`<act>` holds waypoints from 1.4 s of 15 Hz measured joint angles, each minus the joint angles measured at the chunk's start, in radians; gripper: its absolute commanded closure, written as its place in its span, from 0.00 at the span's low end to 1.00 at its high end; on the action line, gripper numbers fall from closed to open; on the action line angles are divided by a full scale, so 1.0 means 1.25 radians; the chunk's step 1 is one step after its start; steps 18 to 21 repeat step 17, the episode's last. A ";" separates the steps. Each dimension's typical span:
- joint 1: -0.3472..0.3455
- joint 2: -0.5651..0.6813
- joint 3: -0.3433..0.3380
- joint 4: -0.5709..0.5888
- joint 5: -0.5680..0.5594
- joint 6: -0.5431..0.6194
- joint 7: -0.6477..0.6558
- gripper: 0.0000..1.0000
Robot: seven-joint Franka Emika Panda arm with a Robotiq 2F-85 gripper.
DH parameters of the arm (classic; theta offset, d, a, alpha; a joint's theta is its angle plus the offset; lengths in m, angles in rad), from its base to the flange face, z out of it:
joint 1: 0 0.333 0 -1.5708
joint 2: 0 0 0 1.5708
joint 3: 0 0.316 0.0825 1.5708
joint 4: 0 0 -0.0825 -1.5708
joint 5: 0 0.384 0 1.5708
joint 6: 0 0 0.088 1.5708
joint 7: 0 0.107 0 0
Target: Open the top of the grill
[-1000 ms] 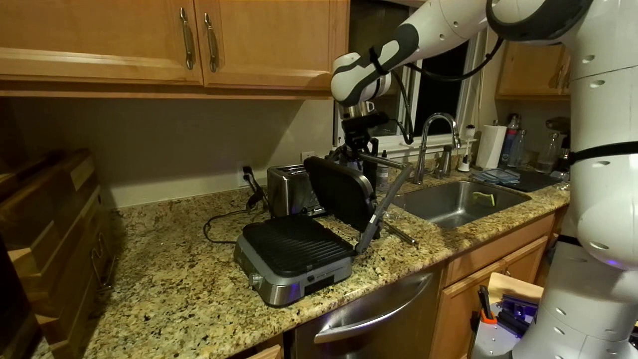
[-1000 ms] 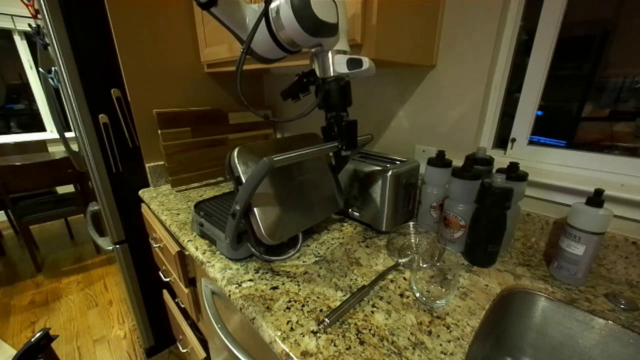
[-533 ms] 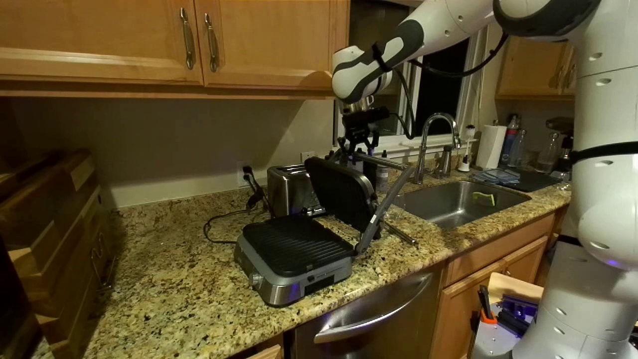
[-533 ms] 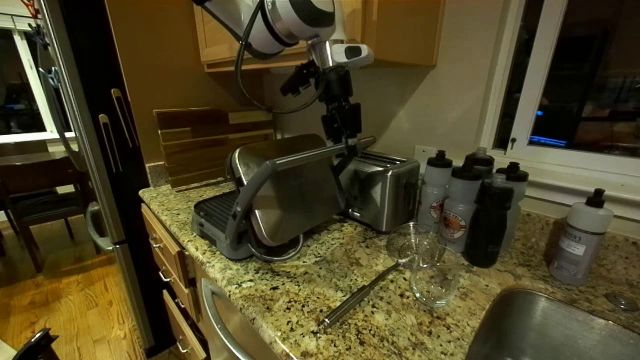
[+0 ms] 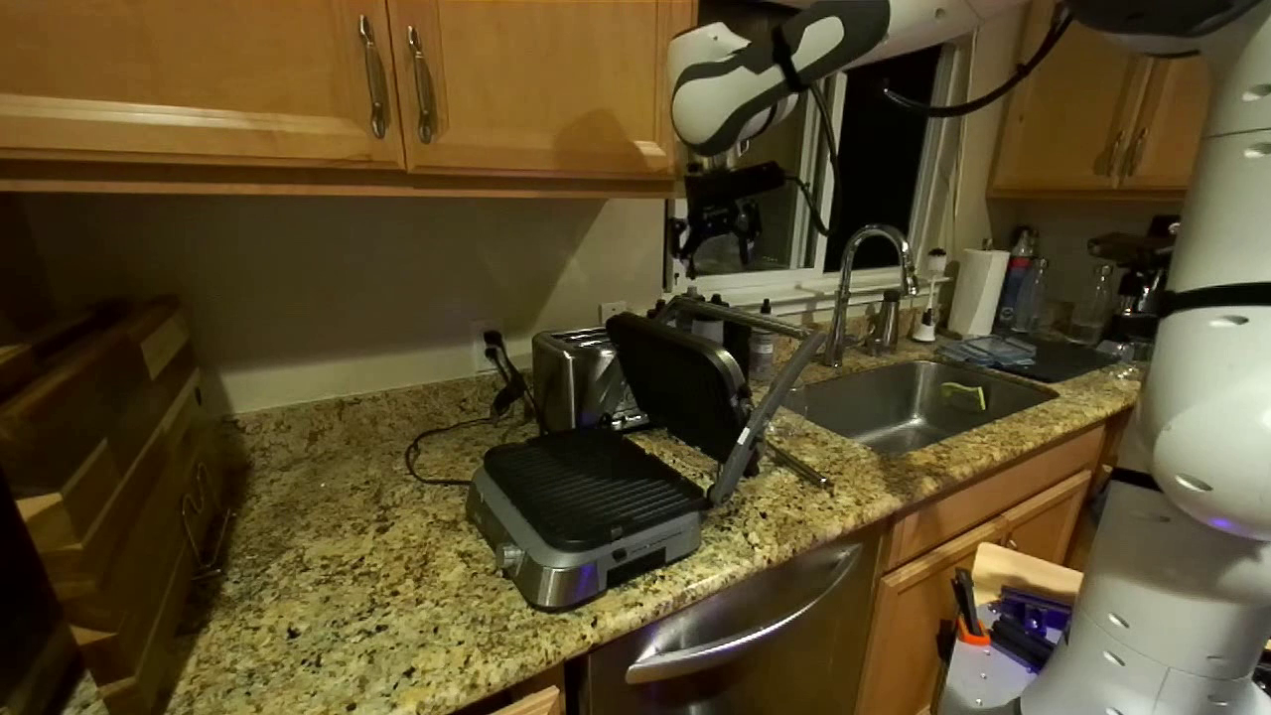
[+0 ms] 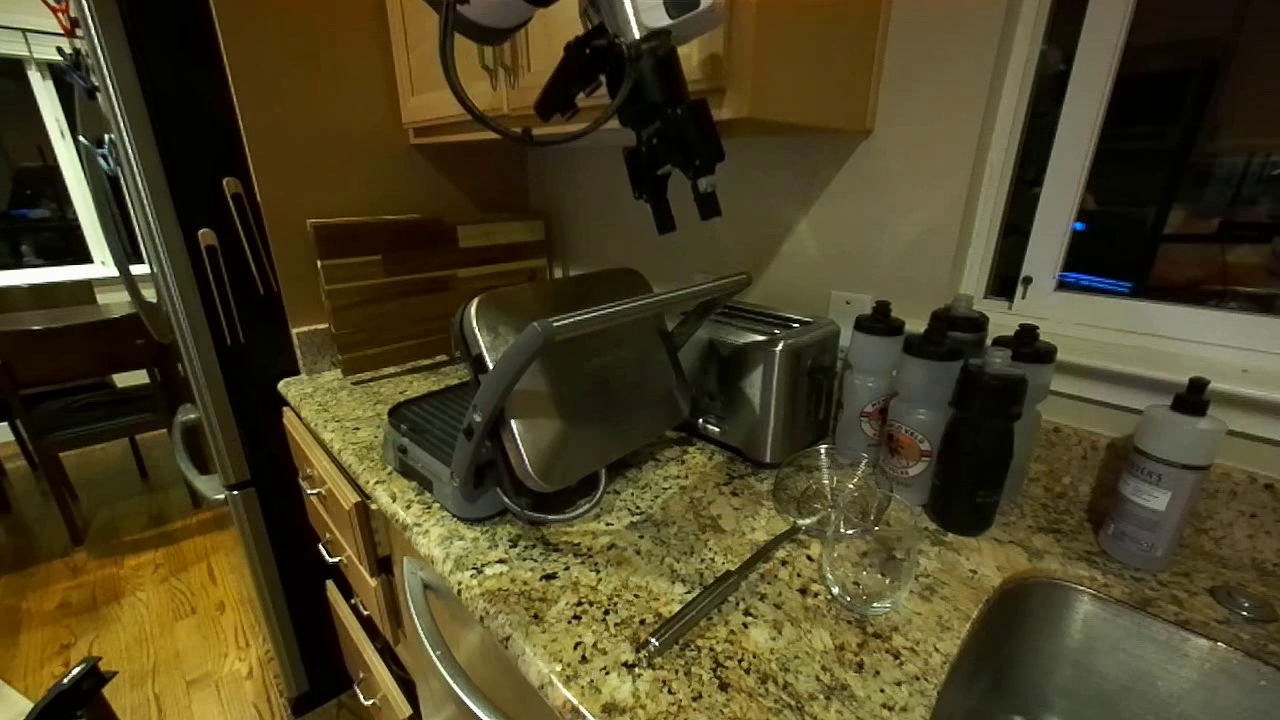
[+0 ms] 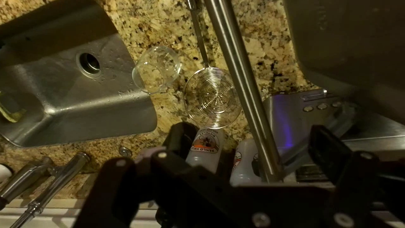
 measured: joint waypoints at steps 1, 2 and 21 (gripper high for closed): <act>0.000 -0.018 0.009 -0.003 0.016 -0.004 -0.007 0.00; 0.000 -0.033 0.017 -0.006 0.034 -0.008 -0.013 0.00; 0.002 -0.097 0.094 -0.017 0.162 -0.041 -0.019 0.00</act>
